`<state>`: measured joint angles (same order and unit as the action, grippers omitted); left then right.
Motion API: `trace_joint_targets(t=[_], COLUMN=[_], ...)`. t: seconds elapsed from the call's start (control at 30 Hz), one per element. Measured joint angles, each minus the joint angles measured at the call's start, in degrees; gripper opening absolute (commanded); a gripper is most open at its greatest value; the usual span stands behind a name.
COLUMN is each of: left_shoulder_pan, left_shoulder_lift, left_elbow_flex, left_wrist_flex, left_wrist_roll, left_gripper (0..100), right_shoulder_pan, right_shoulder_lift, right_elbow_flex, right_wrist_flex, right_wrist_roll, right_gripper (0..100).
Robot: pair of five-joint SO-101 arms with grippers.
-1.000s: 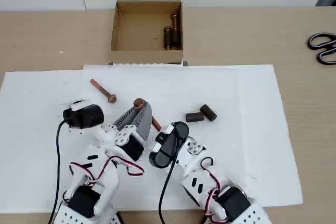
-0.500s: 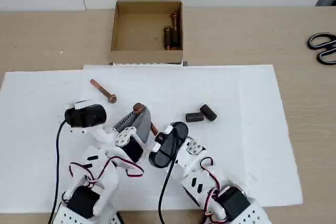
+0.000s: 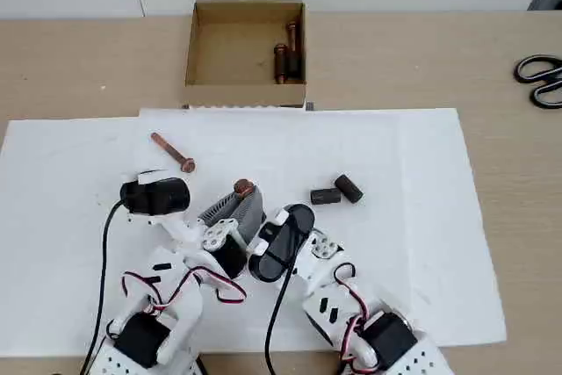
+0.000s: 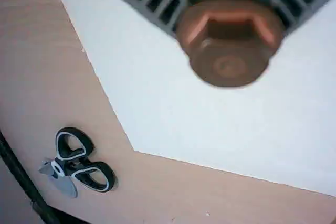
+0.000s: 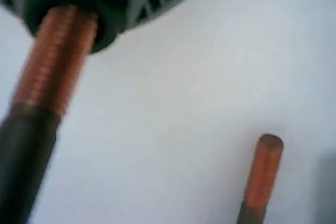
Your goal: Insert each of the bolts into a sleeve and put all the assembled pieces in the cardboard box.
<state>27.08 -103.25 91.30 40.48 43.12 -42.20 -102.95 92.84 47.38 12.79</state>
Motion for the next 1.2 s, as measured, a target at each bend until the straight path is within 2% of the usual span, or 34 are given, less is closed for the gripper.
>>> trace_joint_targets(t=[0.17, 0.47, 0.63, 0.9, 0.97, 1.13, 1.2], left_shoulder_pan=[0.79, 7.21, 7.38, 7.56, 7.56, 7.56, 7.56], left_shoulder_lift=[-0.18, -0.18, -0.18, -0.7, -0.7, -0.7, -0.35], left_elbow_flex=[-0.44, -0.62, -0.44, 1.49, 1.49, 1.49, 0.53], left_wrist_flex=[3.25, 9.67, 11.25, 10.99, 10.99, 10.99, 11.43], left_wrist_roll=[0.44, -0.09, -3.43, -5.01, -6.33, -9.23, -9.85], left_gripper=[0, 0, 0, 1, 4, 20, 24], right_shoulder_pan=[0.0, 0.09, 0.0, 0.0, 0.0, 0.26, 0.35], right_shoulder_lift=[0.09, 0.09, 0.09, 0.26, 0.26, 0.26, 0.26], right_elbow_flex=[0.09, -0.09, 0.0, 0.26, 0.26, 0.26, 0.26], right_wrist_flex=[0.0, -2.2, -2.37, -3.08, -3.08, -3.08, -3.16], right_wrist_roll=[0.0, 0.09, 0.18, 0.18, 0.18, 0.18, 0.26], right_gripper=[0.2, 0.2, 0.2, 0.2, 0.2, 0.2, 0.2])
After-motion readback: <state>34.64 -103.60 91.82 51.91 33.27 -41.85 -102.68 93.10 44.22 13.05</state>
